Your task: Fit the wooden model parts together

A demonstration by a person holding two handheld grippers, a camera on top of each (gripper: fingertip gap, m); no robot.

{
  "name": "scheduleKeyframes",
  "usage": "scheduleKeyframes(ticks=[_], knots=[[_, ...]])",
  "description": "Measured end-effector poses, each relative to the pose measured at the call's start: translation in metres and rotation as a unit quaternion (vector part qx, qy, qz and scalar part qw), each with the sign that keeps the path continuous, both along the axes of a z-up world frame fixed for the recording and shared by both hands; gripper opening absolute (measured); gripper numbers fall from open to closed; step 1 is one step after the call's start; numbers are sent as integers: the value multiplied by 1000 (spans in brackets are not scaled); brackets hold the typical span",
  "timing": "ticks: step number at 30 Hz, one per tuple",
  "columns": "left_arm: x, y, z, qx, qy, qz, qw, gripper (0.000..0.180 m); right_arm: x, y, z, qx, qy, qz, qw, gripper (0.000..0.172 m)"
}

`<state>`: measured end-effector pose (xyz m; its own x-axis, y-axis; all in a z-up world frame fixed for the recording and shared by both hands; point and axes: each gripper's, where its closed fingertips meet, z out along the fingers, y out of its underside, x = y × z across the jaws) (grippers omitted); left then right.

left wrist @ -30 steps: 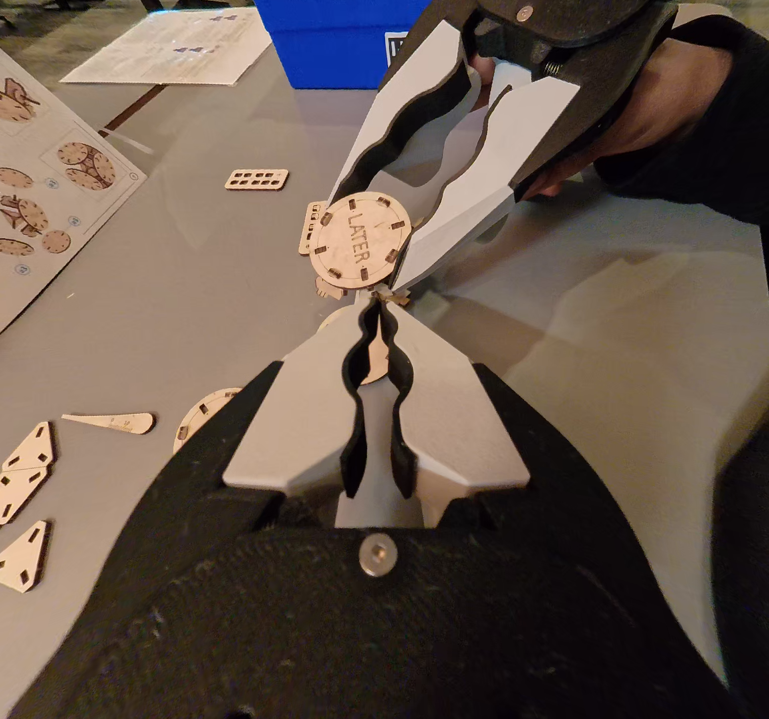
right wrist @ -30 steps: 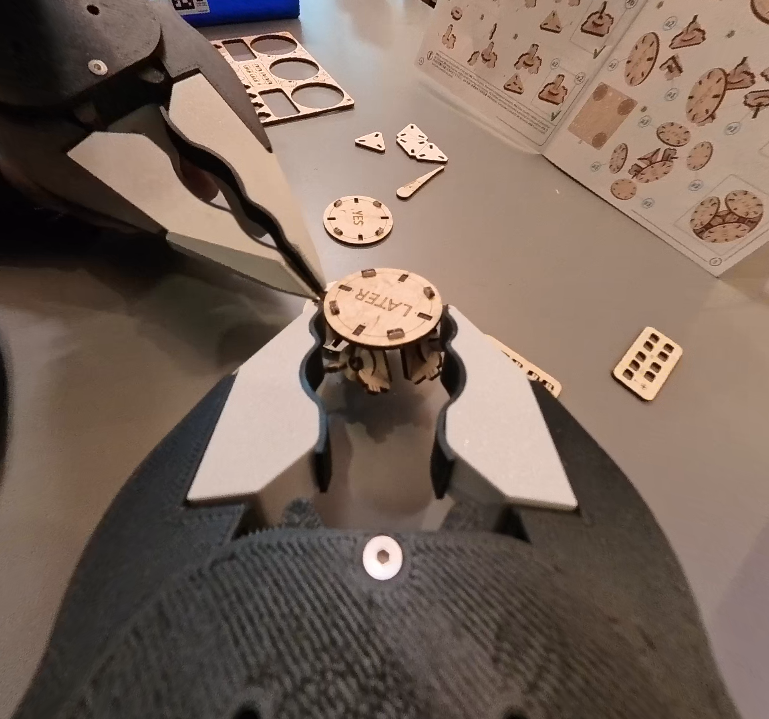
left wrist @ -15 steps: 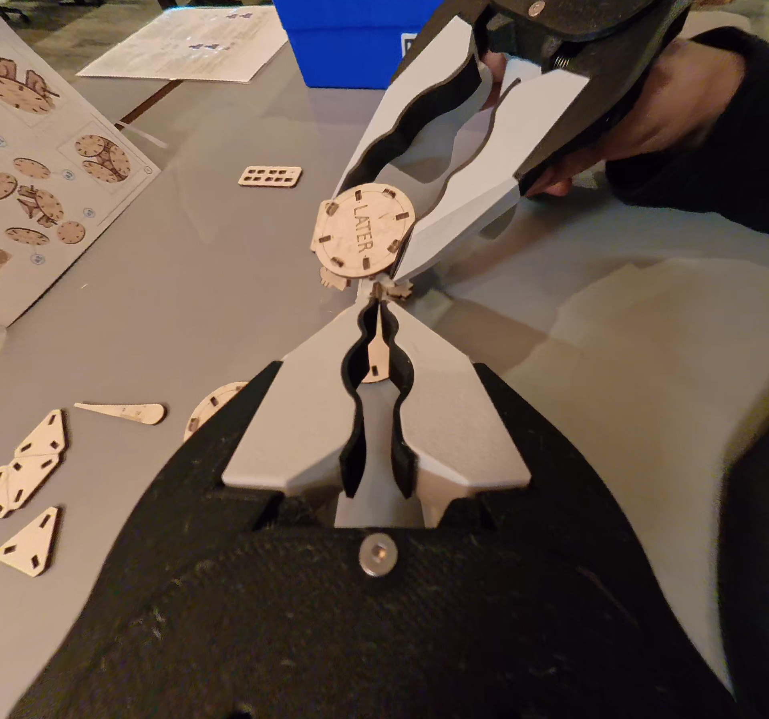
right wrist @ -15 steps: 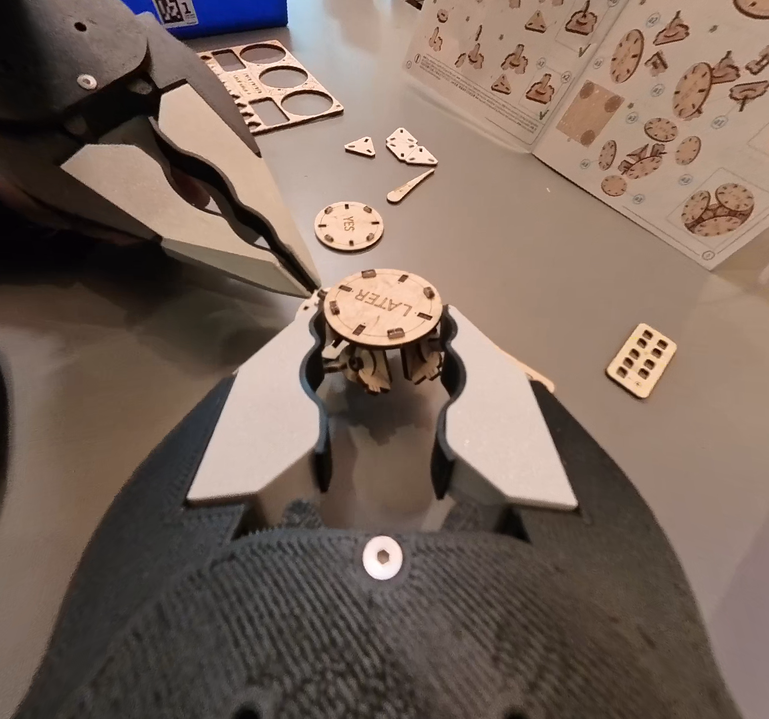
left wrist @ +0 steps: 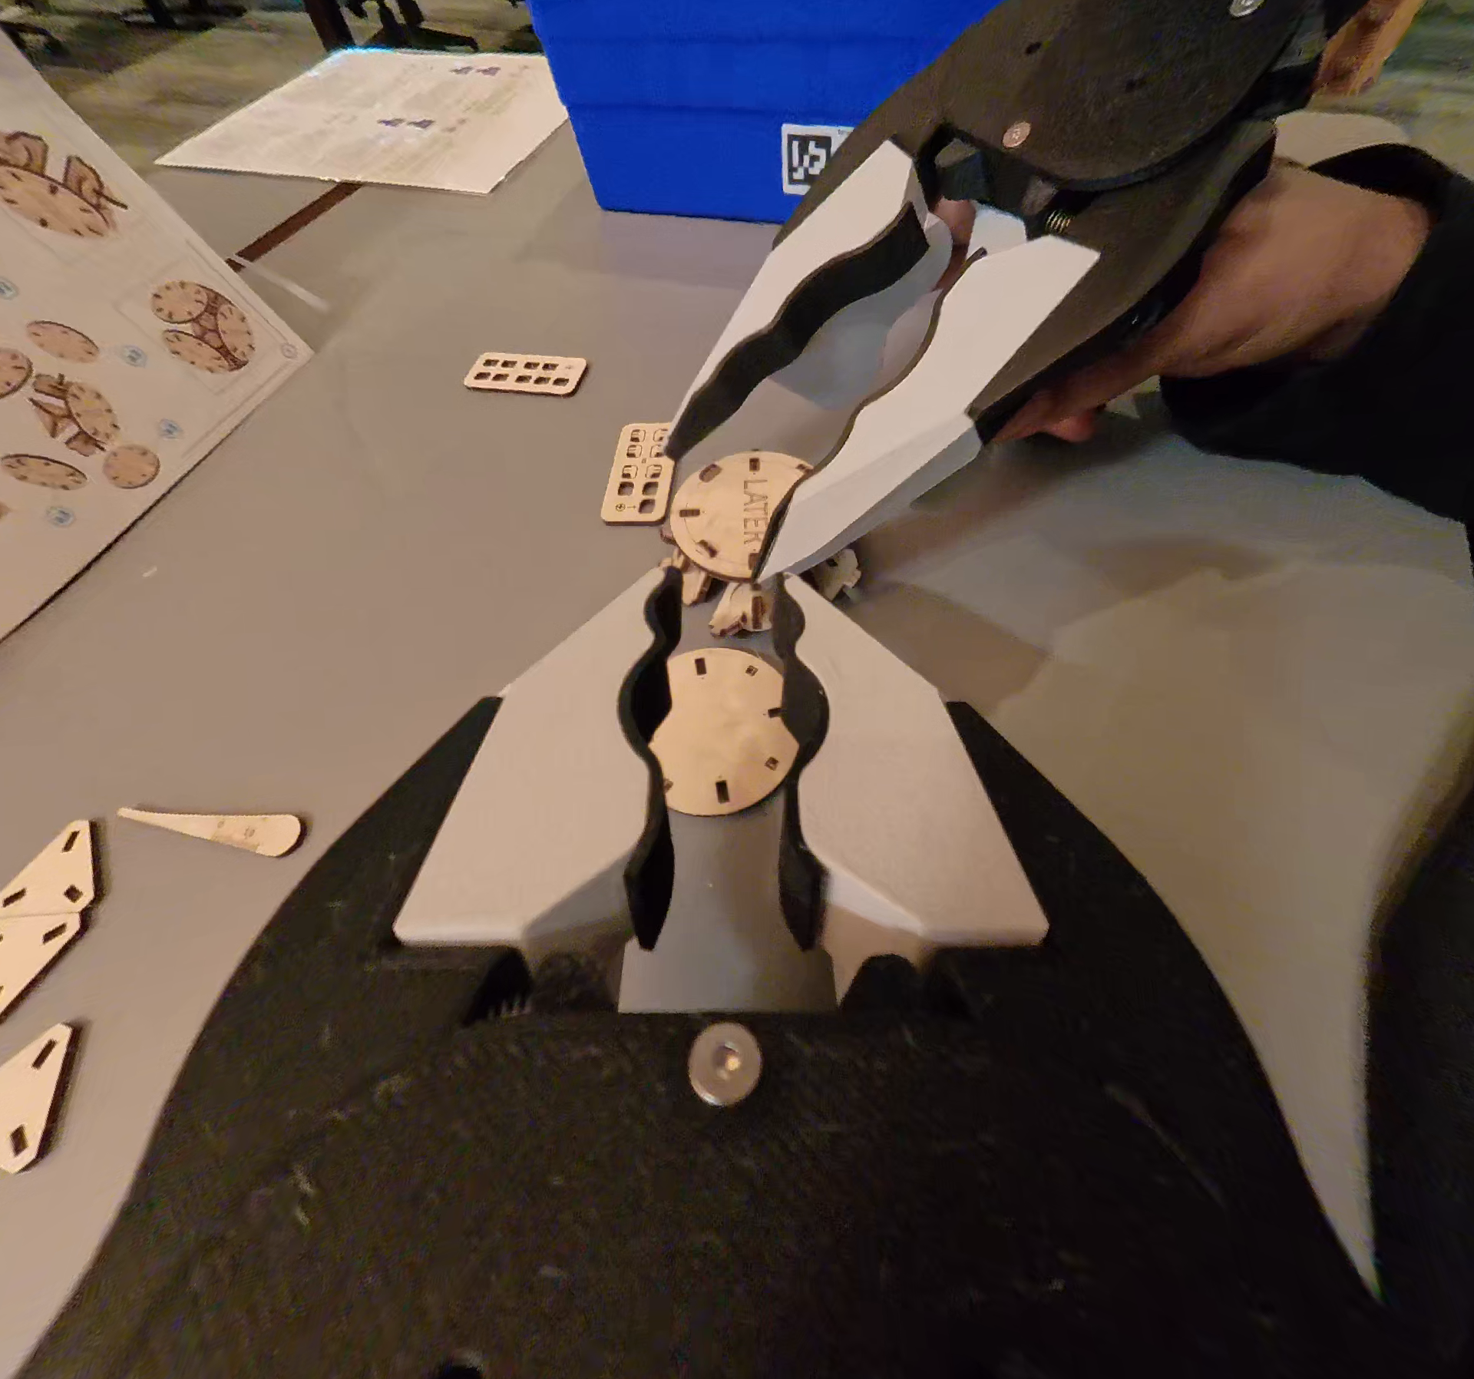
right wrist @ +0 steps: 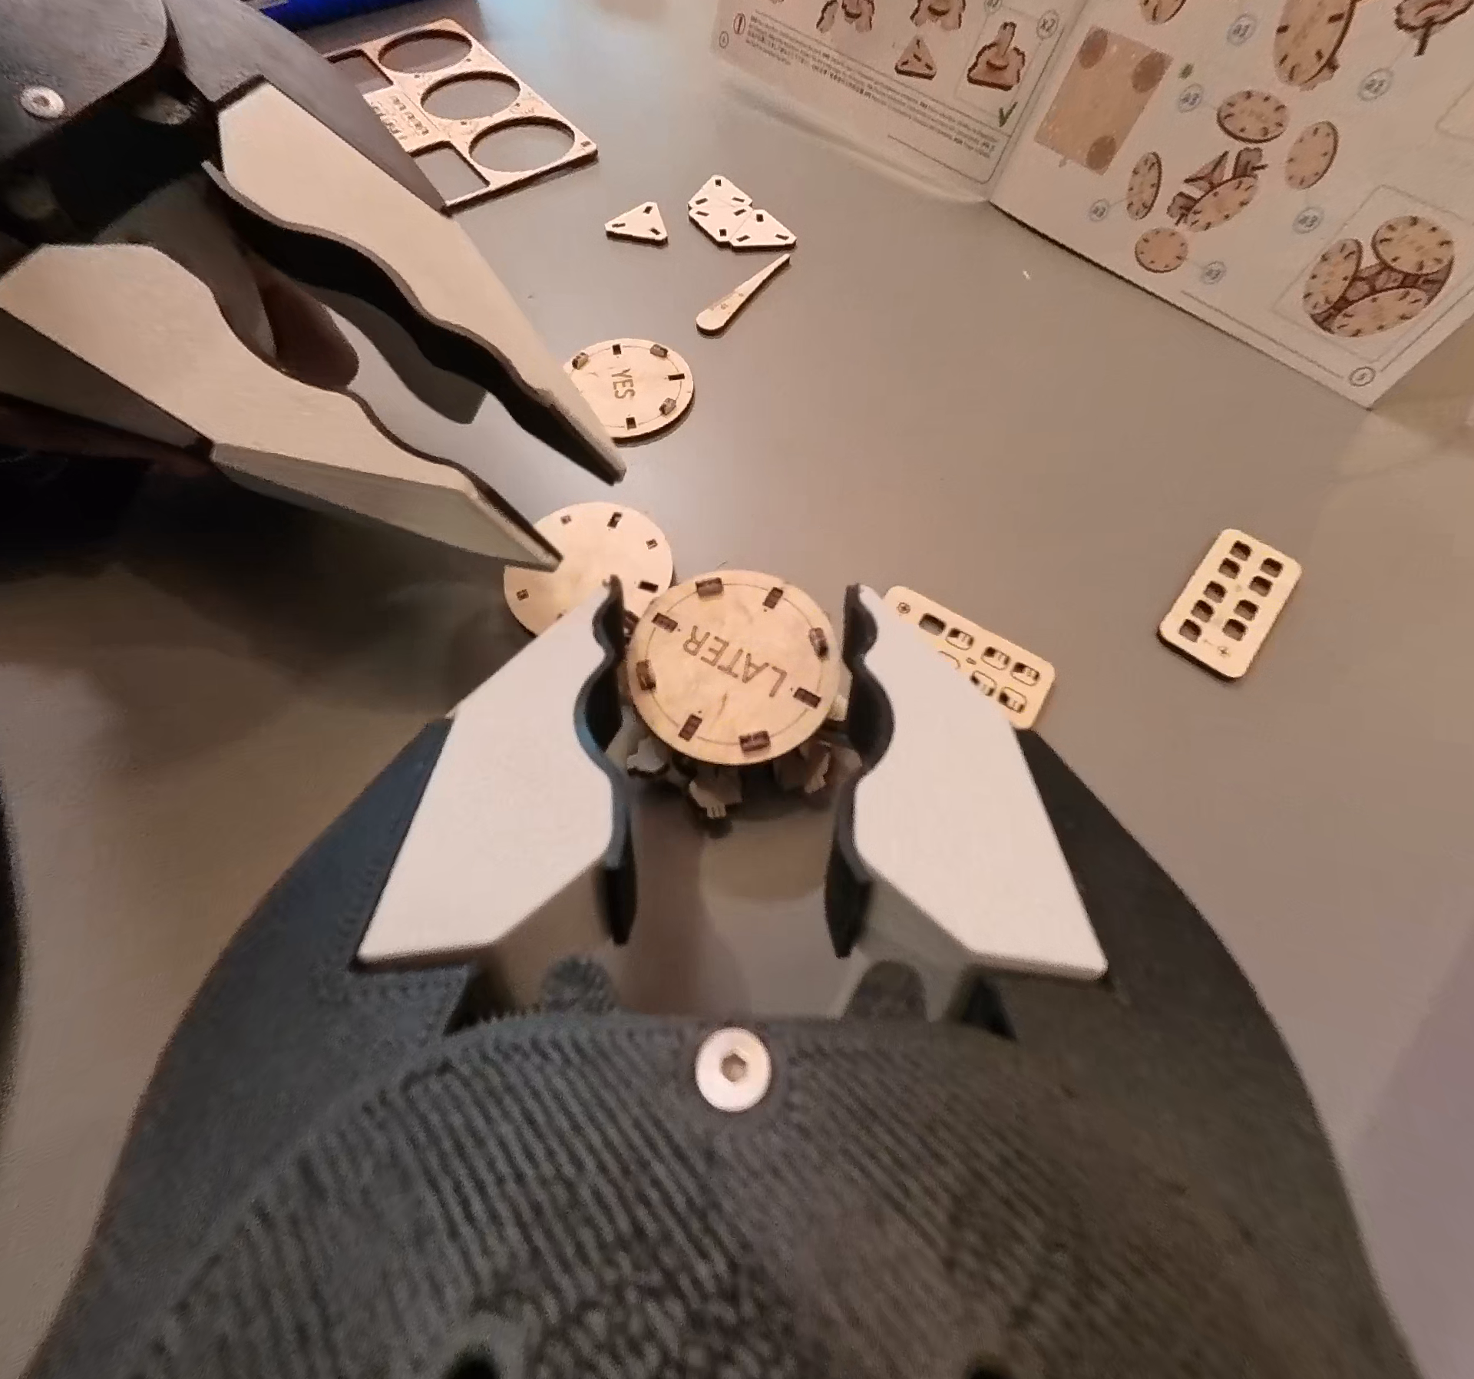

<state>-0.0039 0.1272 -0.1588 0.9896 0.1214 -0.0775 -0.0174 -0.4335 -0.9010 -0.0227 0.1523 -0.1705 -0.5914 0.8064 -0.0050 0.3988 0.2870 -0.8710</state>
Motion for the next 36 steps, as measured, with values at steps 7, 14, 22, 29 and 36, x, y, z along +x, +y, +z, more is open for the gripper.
scheduleKeyframes(ticks=[7, 14, 22, 29, 36], knots=[[-5, -2, 7, 24, -15, 14, 999, 21, -2, 5, 12, -26, 20, -12, 999, 56], [-6, -7, 10, 39, -24, 20, 999, 22, -2, 2, 23, -32, 49, -6, 998, 57], [-13, -12, 12, 44, -17, 40, 998, 24, -4, -7, 27, -9, 65, 7, 998, 58], [-24, -24, 21, 65, -17, 67, 996, 21, -8, -15, 31, -1, 54, 13, 998, 64], [-28, -23, 17, 68, -51, 71, 994, 29, -12, -16, 26, 6, 49, 7, 999, 67]])
